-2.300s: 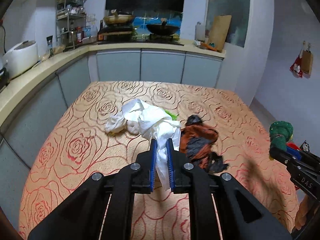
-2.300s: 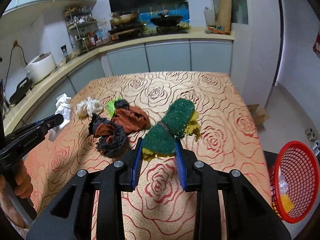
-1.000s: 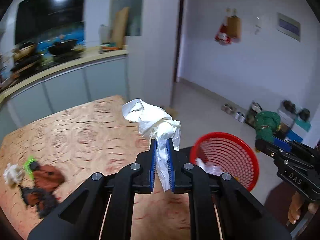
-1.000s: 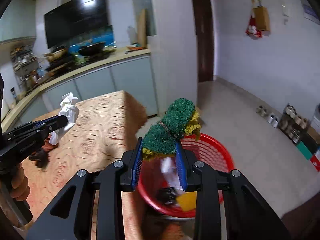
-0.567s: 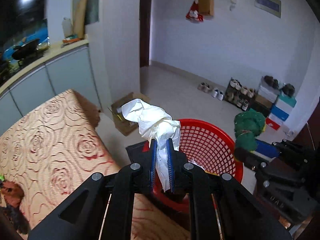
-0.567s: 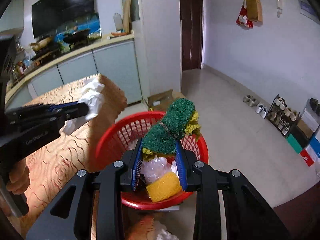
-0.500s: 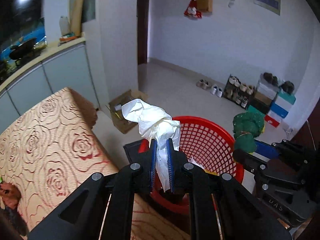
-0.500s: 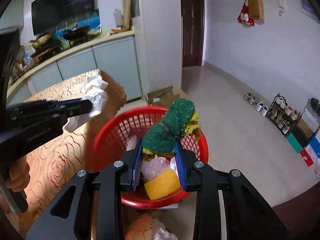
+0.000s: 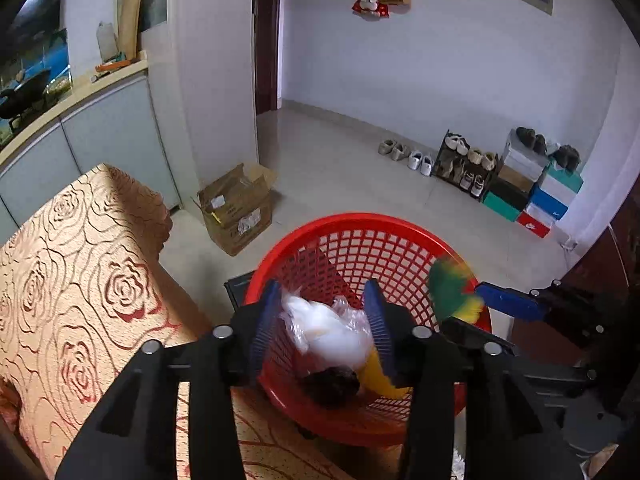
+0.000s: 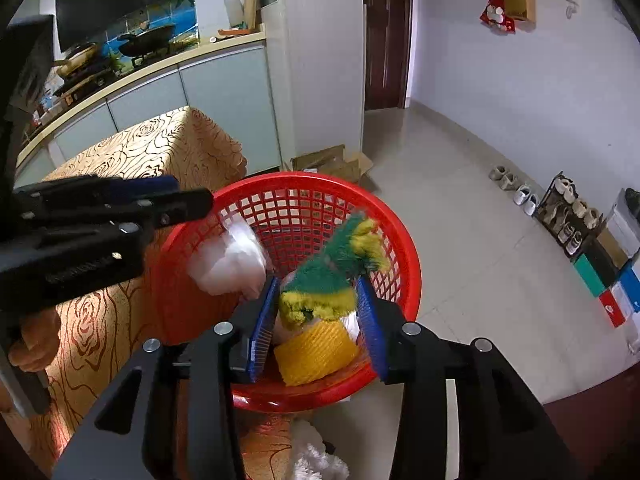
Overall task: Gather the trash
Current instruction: 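Carry the tissue and scouring pads over the red basket and open both tools, then move both open tools back over the remaining trash on the table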
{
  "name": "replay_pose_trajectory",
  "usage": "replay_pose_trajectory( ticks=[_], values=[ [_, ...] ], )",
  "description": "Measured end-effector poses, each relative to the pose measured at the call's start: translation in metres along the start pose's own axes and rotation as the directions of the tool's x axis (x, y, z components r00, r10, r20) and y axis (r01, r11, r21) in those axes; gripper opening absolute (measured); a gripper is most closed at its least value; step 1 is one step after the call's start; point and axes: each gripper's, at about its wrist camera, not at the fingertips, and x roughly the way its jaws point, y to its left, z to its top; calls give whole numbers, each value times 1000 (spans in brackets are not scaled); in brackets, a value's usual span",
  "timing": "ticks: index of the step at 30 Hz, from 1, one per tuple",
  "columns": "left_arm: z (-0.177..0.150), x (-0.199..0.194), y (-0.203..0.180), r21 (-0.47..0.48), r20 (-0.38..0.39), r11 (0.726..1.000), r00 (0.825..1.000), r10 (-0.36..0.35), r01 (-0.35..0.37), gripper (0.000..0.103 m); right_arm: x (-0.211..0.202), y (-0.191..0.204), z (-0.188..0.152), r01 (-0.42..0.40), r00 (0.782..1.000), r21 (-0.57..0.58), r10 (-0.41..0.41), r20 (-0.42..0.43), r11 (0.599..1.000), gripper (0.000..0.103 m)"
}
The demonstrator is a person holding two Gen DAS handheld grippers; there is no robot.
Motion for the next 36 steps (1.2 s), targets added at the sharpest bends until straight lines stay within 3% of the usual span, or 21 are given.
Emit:
replay_pose_trajectory(
  ticks=[4,7,19,30,36],
  values=[
    [2,-10,7,-9,19,1000,999,26,-26,50,-5,0,0,-3,1000,6,3,9,1000,42],
    [2,-24,15,-38,43,998,998,44,-43,56,-12,-1,0,8,999,16,-9,34,1000,55],
    [-10,-90,53,-142,118,982,983,139,-121,65,-49,5,10,-2,989,58,-6,145,998,55],
    [-49,-156,93,-247,160,943,950,267,-224,68,-69,64,14,-93,978,-2,92,186,996,56],
    [-85,-194,133,-328,149,896,921,361,-298,70,-72,112,19,-162,969,-76,173,175,984,56]
  ],
)
